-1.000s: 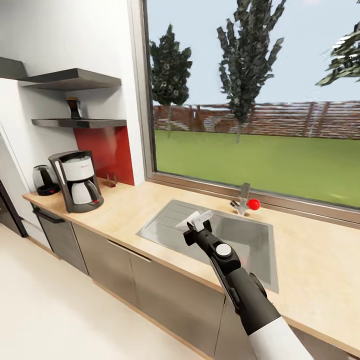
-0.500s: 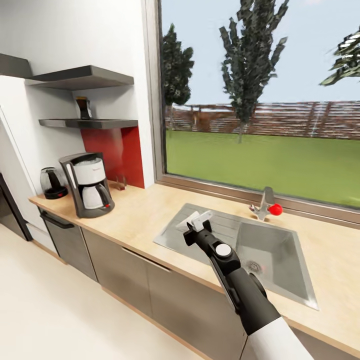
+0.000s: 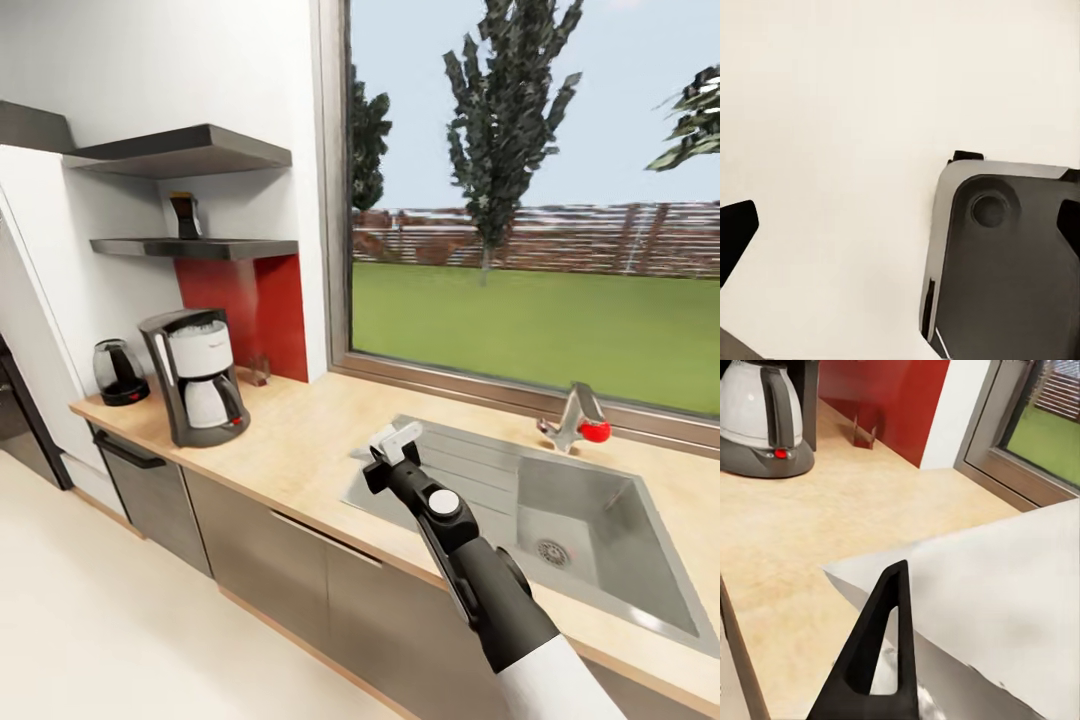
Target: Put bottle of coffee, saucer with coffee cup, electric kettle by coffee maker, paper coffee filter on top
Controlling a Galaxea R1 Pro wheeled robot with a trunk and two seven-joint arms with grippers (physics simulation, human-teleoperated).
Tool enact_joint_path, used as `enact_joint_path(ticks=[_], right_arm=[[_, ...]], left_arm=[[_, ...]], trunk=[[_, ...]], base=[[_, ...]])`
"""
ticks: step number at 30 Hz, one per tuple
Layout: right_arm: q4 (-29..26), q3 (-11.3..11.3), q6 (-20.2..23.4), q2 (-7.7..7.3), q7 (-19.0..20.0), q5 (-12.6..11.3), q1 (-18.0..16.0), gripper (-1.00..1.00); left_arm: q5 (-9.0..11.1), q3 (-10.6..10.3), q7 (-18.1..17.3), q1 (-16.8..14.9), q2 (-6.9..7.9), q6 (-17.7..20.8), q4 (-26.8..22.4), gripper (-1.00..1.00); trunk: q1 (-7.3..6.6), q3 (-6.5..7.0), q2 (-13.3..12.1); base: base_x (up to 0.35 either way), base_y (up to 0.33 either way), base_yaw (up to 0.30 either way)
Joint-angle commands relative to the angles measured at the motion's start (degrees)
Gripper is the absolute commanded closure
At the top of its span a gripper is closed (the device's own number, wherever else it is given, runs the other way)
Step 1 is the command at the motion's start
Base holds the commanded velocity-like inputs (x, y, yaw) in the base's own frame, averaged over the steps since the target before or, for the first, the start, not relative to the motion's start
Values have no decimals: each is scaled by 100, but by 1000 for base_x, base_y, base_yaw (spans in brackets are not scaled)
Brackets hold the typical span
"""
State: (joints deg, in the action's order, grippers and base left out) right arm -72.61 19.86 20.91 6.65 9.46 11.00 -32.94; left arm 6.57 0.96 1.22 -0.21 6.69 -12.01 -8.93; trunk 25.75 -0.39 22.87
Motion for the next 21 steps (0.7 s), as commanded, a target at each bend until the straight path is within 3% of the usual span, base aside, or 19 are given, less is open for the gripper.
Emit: enact_joint_path(ticks=[1, 9, 12, 15, 19, 21], right_arm=[[-8, -7, 33, 3, 36, 61, -2, 100], [-8, -8, 36, 0, 30, 61, -2, 100], [-8, -8, 31, -5, 22, 66, -2, 100], [-13, -16, 28, -6, 21, 62, -2, 100], [-11, -17, 35, -6, 16, 62, -2, 100], [-9, -17, 35, -6, 13, 64, -2, 100]], left_arm=[[43, 7, -7, -3, 8, -22, -30, -100], [59, 18, -7, -9, 11, -33, -81, -100], [42, 12, -24, -70, 98, -37, -226, -100], [45, 14, -85, -104, 334, -43, -649, -100], [-22, -18, -157, -110, 429, -46, -1272, -100], [-171, -23, -479, -110, 446, -47, -1568, -100]], trunk=[[4, -4, 5], [4, -4, 5], [4, -4, 5], [4, -4, 5], [4, -4, 5], [4, -3, 5]], base=[[133, 286, 0], [108, 299, 0], [91, 306, 0], [86, 310, 0], [55, 314, -19], [13, 318, -180]])
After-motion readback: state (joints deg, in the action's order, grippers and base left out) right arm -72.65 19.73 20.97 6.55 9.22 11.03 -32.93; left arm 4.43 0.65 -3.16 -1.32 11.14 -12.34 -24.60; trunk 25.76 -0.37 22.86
